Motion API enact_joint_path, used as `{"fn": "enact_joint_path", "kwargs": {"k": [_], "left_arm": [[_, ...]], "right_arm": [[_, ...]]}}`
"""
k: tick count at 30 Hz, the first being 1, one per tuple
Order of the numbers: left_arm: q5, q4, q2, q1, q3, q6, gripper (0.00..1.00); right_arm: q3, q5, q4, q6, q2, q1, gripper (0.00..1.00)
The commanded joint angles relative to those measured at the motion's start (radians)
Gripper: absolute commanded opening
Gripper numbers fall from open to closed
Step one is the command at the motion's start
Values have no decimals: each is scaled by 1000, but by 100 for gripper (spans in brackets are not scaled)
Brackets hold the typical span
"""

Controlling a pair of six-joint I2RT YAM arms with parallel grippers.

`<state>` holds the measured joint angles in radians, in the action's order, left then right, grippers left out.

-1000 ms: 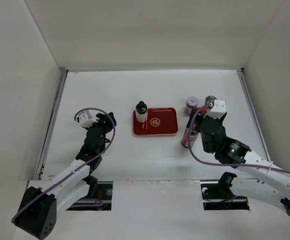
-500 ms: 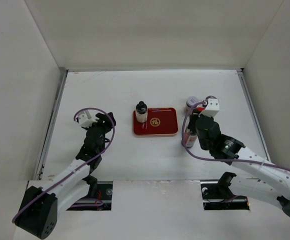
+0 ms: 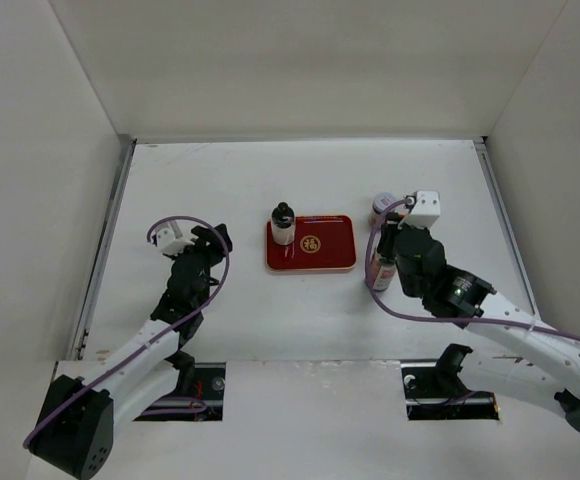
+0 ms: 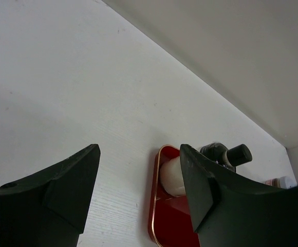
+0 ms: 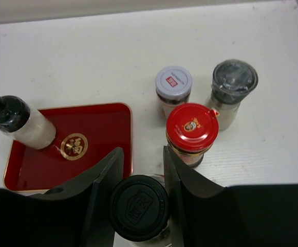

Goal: Organize the condiment bottles

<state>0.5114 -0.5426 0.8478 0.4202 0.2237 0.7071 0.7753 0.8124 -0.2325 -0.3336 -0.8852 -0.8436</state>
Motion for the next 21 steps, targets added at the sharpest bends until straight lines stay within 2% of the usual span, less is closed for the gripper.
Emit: {"fn": "enact_joint_path", "kwargs": {"k": [1,8,15,21], "left_arm": [[-8,-43,-41,-2,-10,6,62],[-7,-42,-38,1,-11,6,63],[-10,-53,-12,-1,-10,8,64],[-13,-69,-15,-1,-20,11,66]], "right_arm": [[151,73,194,86,-6,-42,20],[274,18,369,199,-162,-73,20],[401,-145,556,231,-418,-4,20],[482,-183,625,228,-609,27,20]]}}
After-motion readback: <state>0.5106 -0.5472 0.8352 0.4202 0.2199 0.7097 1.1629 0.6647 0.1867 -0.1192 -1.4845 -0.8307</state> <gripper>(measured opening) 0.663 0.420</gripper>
